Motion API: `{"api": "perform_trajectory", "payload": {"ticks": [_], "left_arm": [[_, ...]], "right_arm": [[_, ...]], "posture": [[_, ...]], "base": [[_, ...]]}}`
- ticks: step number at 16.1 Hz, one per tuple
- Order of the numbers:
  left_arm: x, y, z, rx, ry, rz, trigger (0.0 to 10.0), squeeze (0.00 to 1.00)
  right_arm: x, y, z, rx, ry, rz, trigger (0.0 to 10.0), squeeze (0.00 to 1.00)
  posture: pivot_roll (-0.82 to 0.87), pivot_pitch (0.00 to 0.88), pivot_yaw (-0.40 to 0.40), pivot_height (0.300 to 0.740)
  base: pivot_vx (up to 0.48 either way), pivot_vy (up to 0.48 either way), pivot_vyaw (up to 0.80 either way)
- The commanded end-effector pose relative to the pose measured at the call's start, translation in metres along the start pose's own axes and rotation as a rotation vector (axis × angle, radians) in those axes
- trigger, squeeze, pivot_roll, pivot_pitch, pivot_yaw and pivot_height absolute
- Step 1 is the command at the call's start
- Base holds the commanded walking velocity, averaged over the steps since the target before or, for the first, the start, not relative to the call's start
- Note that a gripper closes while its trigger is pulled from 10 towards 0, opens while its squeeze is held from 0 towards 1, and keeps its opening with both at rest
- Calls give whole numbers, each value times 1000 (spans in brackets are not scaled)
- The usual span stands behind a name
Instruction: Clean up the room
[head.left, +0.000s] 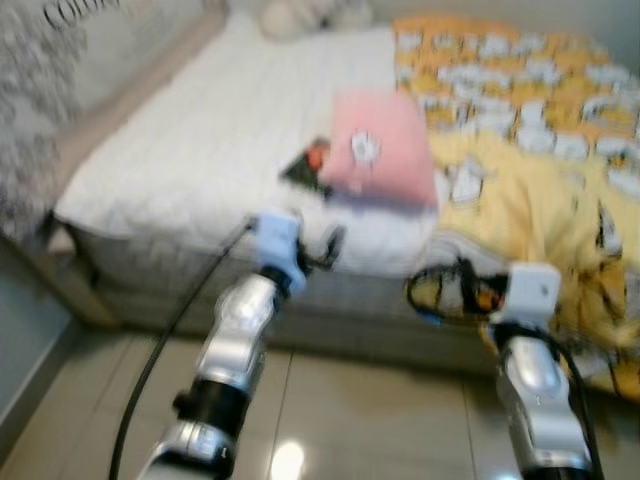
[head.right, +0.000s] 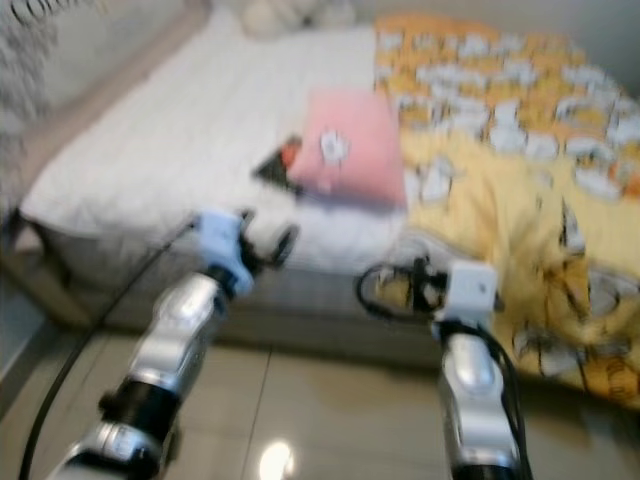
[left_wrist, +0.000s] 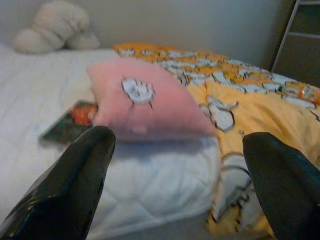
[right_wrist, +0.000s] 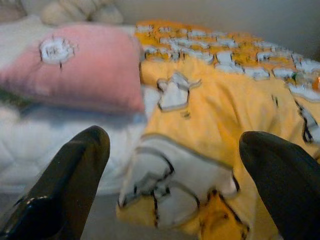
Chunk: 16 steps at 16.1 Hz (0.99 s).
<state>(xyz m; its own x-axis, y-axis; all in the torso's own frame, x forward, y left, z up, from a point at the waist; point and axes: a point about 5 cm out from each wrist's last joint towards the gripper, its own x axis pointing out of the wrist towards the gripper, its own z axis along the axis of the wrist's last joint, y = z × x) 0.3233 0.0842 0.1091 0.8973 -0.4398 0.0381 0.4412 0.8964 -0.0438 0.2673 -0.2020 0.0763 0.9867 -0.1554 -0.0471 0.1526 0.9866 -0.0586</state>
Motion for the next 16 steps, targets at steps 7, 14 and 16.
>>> {"api": "perform_trajectory", "payload": {"ticks": [7,14,16], "left_arm": [[2,22,12,76,-26,69,10000,0],[1,30,5,-18,13,159,10000,0],[0,30,0,-1,31,167,10000,0]], "right_arm": [[6,12,8,20,-38,2,10000,0],[6,12,11,12,-56,6,10000,0],[4,8,13,8,-65,2,10000,0]], "posture": [[54,0,17,740],[44,0,24,740],[36,0,22,740]], "base": [[480,0,0],[251,-202,0],[324,-351,0]]}}
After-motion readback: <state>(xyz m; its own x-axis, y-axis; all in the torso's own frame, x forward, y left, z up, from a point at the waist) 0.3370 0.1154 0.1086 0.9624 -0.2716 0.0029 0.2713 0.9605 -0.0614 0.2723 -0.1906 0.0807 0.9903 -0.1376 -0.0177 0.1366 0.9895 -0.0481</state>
